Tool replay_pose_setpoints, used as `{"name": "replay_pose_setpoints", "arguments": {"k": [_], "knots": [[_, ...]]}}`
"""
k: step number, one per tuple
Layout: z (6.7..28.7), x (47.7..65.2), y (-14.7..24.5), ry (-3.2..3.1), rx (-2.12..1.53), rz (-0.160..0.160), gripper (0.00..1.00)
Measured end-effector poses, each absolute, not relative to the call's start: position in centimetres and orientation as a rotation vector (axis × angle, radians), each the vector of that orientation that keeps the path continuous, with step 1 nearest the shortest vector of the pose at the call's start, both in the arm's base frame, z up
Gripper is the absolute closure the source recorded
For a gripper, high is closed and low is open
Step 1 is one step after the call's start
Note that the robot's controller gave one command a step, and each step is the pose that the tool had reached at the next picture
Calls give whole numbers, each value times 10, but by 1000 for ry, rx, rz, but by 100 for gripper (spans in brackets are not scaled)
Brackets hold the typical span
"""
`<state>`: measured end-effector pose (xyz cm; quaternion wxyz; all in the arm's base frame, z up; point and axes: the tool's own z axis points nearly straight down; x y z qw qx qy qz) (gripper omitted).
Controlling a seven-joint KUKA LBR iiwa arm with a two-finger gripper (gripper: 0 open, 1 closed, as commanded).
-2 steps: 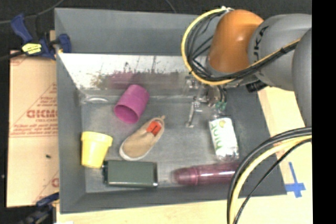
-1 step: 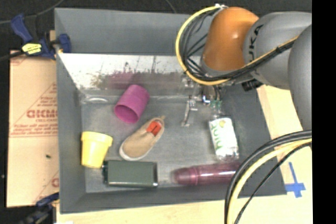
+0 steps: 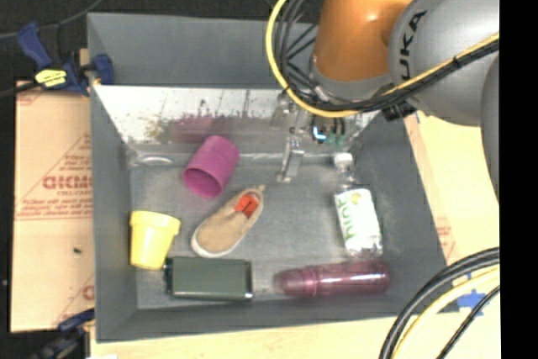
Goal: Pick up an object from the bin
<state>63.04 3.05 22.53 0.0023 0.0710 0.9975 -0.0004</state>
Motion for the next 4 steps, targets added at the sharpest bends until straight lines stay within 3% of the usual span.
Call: {"name": "replay_pose_setpoints", "arguments": {"k": [1,2,3,4], "knots": [[182,579,22,3128,99,-4,0],[122,564,72,3121,-279,-4,0],[78,565,132,3115,-258,-5,100],[80,564,129,3117,-247,-2,100]]}}
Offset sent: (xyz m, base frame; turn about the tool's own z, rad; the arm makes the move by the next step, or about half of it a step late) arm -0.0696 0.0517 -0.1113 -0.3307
